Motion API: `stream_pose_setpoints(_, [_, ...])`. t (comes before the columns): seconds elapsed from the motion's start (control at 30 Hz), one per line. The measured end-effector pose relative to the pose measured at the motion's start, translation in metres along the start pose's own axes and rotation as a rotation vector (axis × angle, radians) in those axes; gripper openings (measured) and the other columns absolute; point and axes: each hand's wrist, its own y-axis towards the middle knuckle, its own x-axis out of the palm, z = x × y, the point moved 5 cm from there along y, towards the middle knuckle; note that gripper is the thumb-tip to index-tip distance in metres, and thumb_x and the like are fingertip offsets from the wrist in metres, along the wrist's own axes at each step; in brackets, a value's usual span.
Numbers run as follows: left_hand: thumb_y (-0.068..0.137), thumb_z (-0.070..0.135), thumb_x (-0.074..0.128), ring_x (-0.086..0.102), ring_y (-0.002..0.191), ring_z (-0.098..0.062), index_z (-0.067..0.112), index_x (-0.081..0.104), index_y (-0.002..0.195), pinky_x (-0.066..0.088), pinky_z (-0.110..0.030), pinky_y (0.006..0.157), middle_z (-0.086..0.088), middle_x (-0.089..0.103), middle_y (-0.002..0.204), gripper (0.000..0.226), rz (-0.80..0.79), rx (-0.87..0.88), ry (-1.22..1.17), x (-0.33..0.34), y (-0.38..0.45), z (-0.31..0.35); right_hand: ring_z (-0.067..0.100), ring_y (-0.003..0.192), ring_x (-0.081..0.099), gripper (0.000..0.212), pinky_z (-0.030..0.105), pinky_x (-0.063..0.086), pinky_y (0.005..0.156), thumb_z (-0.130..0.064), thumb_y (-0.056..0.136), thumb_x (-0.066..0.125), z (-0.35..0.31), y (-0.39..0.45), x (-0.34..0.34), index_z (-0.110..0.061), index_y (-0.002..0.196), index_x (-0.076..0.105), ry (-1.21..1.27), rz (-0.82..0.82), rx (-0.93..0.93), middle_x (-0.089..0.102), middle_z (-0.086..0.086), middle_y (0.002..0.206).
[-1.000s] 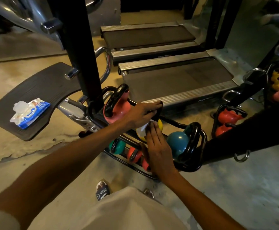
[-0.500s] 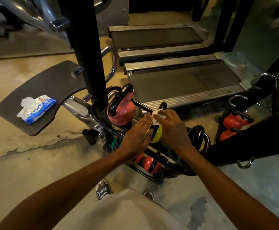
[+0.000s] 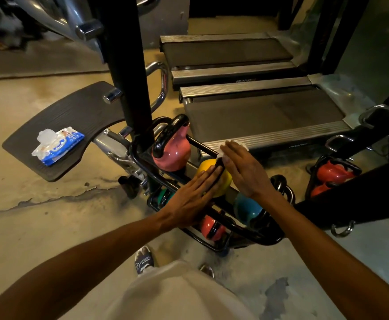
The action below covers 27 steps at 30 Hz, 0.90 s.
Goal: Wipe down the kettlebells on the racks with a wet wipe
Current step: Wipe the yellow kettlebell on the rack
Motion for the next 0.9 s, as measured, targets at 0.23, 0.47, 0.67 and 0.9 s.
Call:
stream_pose_setpoints(0.23, [0.102,0.029,0.063,0.002,0.161,-0.038,0.0,0.021,0.164,0.014,-0.052,0.131,-0.022,0.005,0.173,0.08,0.025,0.019,-0.02,-0.001,-0.004,0.002,0.014,0.152,0.034,0.062,0.045,0.038,0.119,-0.058,0.11,0.022,-0.003,0.011,-0.004,-0.022,0.144,0.059,-0.005,-0.06,-0.072,0.048,0.003,0.158])
stream_pose_setpoints(0.47, [0.101,0.03,0.067,0.002,0.162,-0.037,0.001,0.018,0.165,0.022,-0.055,0.128,-0.019,0.004,0.174,0.085,0.002,-0.003,-0.049,-0.006,-0.002,0.003,0.016,0.144,0.045,0.067,0.043,0.042,0.115,-0.066,0.107,0.023,0.01,0.019,0.001,-0.023,0.144,0.058,0.126,-0.044,0.054,0.052,0.002,0.153])
stream_pose_setpoints(0.67, [0.105,0.029,0.06,0.004,0.162,-0.037,-0.002,0.018,0.164,0.024,-0.056,0.127,-0.02,0.006,0.174,0.078,0.005,-0.009,-0.094,-0.009,-0.001,0.007,0.017,0.098,0.064,0.037,0.02,0.04,0.068,-0.043,0.108,0.051,0.004,0.044,-0.005,-0.013,0.12,0.07,0.209,0.073,0.299,0.073,0.009,0.115])
stream_pose_setpoints(0.9, [0.104,0.028,0.061,0.005,0.162,-0.037,-0.001,0.017,0.164,0.028,-0.057,0.125,-0.02,0.006,0.174,0.081,0.016,-0.014,-0.092,-0.01,-0.001,0.009,0.032,0.103,0.069,0.037,0.042,0.055,0.083,-0.042,0.1,0.061,0.04,0.055,0.017,-0.008,0.108,0.072,0.707,0.116,0.906,0.072,0.017,0.113])
